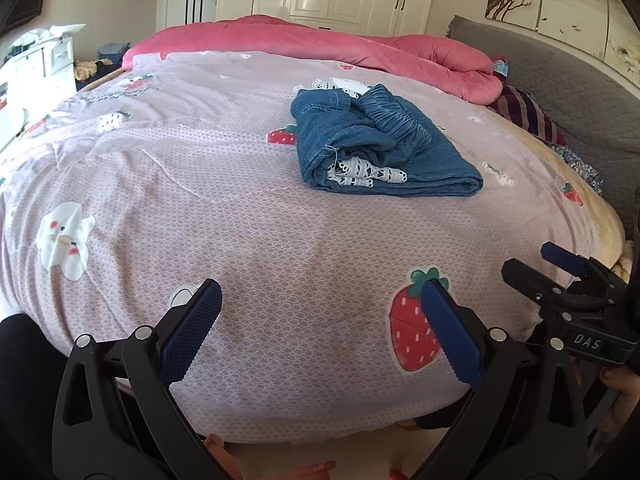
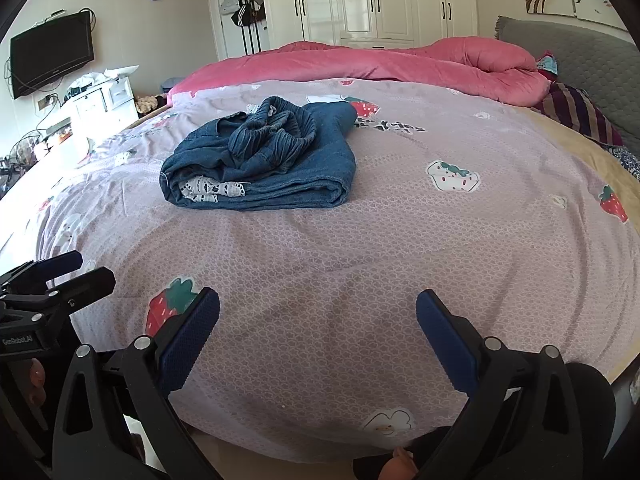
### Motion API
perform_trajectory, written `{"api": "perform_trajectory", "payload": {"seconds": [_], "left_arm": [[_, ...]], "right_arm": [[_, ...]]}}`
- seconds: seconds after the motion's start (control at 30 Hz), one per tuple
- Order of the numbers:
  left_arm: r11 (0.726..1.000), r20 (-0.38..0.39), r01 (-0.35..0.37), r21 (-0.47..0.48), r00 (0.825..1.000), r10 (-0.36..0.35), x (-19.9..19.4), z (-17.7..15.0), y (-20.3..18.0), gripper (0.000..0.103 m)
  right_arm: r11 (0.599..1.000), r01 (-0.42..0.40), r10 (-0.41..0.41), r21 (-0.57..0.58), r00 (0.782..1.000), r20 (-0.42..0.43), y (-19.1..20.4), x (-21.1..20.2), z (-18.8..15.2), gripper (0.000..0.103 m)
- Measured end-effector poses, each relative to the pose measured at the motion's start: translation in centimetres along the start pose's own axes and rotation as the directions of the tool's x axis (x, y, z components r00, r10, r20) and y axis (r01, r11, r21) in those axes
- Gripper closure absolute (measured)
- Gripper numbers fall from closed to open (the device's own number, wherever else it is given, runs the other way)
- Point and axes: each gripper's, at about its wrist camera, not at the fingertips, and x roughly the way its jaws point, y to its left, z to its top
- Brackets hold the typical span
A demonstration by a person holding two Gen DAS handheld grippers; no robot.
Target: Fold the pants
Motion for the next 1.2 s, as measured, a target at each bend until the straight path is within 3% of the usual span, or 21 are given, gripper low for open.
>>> {"api": "perform_trajectory", "payload": {"seconds": [1.2], "left_arm": [[0.998,0.004,-0.063,0.017,0.998,0.063,-0.11,-0.01,-0.28,0.010]], "right_arm": [[1.000,0.017,-0.017,0.005,1.000,0.001,0.08,-0.26,-0.11,0.005]]}}
